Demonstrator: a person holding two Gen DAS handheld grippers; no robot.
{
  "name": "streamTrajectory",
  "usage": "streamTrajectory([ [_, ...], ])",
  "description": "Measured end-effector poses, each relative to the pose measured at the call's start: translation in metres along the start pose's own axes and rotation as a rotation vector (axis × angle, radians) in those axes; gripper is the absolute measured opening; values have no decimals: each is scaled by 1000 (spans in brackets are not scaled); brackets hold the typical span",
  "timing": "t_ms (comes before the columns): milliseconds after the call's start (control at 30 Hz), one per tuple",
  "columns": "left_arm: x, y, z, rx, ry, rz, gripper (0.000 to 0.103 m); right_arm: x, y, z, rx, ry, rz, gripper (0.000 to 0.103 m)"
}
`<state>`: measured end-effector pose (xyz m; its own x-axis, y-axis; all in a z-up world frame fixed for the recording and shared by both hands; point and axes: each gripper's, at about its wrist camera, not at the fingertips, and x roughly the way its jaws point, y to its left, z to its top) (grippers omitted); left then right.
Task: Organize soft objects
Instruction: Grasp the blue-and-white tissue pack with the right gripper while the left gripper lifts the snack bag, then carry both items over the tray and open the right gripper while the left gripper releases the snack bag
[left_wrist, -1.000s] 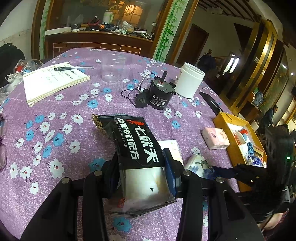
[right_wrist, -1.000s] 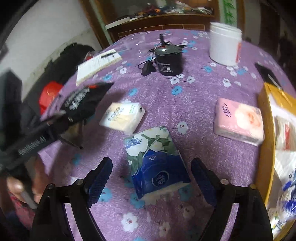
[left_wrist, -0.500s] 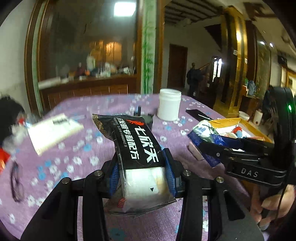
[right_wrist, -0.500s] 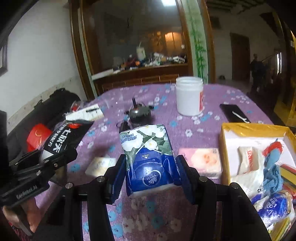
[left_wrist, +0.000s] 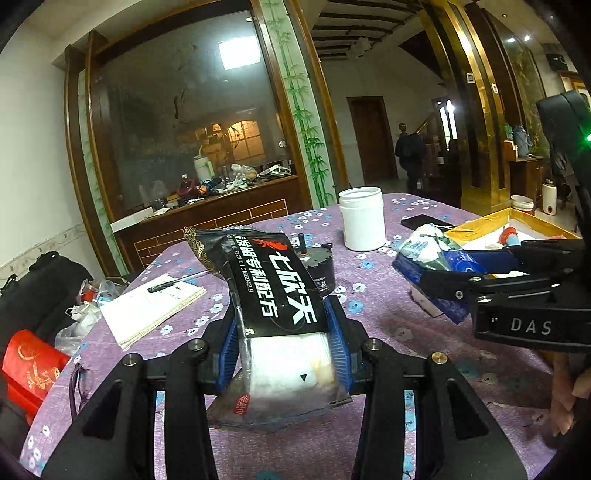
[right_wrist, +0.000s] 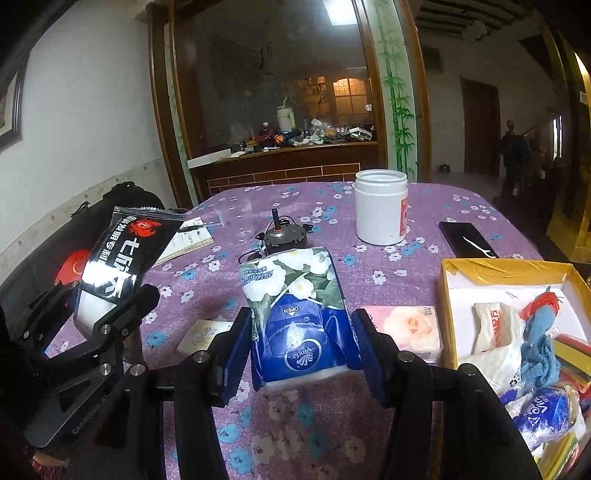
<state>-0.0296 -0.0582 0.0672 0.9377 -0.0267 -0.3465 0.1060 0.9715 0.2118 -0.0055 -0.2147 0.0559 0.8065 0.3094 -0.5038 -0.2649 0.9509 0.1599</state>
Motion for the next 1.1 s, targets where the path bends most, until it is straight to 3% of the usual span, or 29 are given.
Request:
streamTrajectory([
  [1100,0,-22,-4,90,-8,80,41,-5,-13,3,79,-20,2,55],
])
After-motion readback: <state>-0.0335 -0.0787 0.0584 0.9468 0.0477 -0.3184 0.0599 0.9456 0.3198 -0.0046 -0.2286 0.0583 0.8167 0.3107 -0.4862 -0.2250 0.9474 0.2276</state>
